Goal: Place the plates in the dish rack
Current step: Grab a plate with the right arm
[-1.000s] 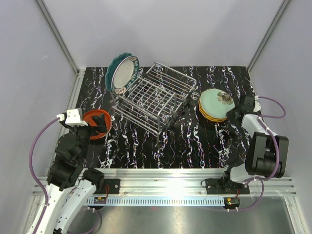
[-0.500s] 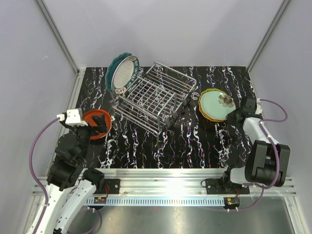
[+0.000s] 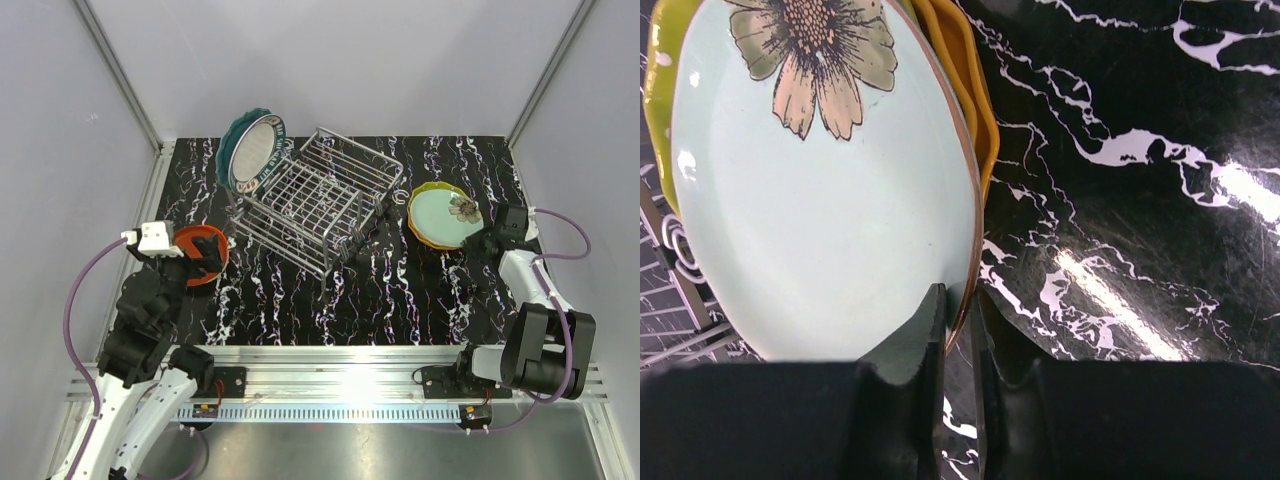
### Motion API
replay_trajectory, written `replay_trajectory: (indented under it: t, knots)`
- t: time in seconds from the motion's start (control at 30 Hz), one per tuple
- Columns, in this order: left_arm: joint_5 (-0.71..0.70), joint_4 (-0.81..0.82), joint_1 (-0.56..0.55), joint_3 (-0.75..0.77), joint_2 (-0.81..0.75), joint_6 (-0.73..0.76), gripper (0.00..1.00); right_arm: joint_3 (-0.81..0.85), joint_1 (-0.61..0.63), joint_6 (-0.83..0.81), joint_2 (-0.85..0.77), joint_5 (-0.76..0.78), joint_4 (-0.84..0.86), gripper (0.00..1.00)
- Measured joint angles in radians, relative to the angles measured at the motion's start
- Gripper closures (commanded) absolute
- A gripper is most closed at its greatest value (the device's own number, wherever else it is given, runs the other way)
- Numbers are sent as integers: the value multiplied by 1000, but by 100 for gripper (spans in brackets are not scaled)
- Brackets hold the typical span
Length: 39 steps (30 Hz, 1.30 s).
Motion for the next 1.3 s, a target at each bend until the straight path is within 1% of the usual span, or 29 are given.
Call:
replay_trajectory:
  t: [0.17, 0.43, 0.73, 0.83, 0.87, 1.0, 1.2, 1.3]
  knots:
    - [5, -1, 0, 0, 2, 0, 1, -16, 0, 11, 0, -5, 8, 89]
    - [10, -3, 0, 0, 14, 0, 1, -17, 0, 14, 15, -5, 25, 73]
    - [13, -7, 0, 0, 21, 0, 1, -18, 0, 14, 45, -12, 48, 67]
    - [13, -7, 0, 0, 23, 0, 1, -18, 0, 14, 51, -13, 53, 62]
    - [13, -6, 0, 0, 23, 0, 1, -18, 0, 14, 52, -13, 53, 58]
    - [14, -7, 0, 0, 27, 0, 1, -18, 0, 15, 61, -12, 53, 51]
    - [16, -6, 0, 0, 27, 0, 1, -19, 0, 26, 80, -21, 74, 45]
    - [18, -6, 0, 0, 27, 0, 1, -26, 0, 41, 84, -37, 93, 44]
